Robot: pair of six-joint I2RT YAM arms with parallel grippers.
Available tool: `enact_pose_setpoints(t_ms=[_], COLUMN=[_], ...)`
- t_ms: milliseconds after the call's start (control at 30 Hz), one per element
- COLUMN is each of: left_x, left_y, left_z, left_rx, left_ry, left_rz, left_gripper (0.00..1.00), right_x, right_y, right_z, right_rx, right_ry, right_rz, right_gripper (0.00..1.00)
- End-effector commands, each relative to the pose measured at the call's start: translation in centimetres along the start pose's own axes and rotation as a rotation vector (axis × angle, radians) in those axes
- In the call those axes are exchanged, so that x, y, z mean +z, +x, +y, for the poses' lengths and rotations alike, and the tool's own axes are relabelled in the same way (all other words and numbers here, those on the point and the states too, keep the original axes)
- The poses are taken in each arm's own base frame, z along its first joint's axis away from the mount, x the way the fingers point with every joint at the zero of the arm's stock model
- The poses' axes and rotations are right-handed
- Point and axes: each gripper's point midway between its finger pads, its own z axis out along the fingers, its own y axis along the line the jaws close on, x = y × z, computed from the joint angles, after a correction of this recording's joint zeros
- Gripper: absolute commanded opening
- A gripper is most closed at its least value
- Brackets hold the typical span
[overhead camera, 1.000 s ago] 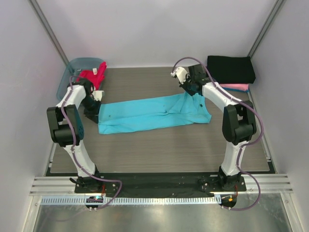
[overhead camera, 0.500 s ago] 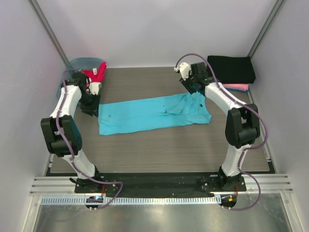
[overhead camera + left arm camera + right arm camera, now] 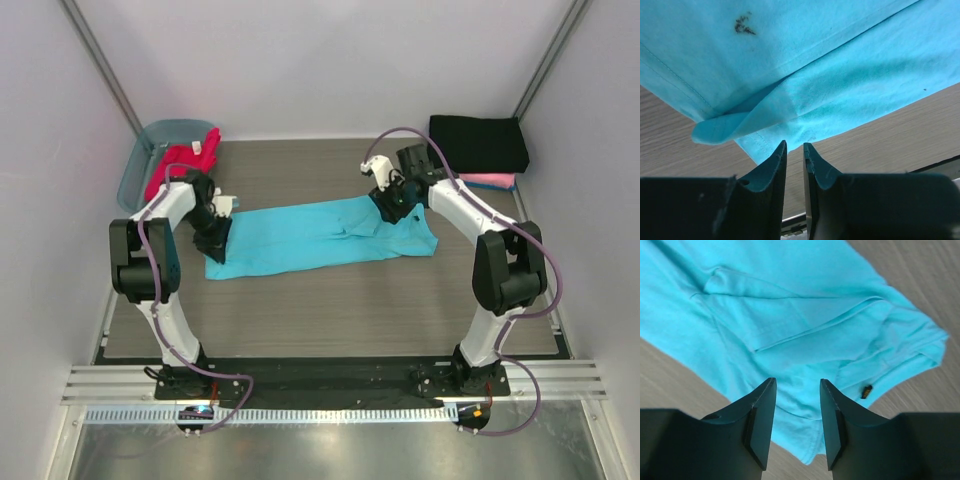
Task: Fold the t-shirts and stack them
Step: Fold the tshirt
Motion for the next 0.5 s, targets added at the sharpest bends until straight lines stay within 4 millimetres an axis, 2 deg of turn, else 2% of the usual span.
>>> enact_pose_setpoints(t_ms=[0, 133, 300, 467], left_x=[0.3, 1.2, 2.0, 2.6], left_y=[0.0, 0.8, 1.7, 2.1], left_z=[0.5, 0.7, 1.4, 1.6], left_rx=[0.005, -0.008, -0.007, -0.014], left_ry=[-0.02, -0.026, -0.052, -0.059], left_rz=[-0.019, 0.004, 0.044, 0.06], left_gripper=[0.2, 0.2, 0.2, 0.2], right_x=[0.1, 1.0, 2.5, 3.7], right_y=[-0.1, 0.2, 1.1, 0.9], right_z=[2.1, 3.9, 4.0, 3.9], right_rx=[0.004, 0.011, 0.015, 0.014], right_ry=[-0.118, -0.229, -0.251, -0.267], right_rz=[-0.015, -0.005, 0.042, 0.046], right_gripper=[0.47, 0.48, 0.47, 0.46])
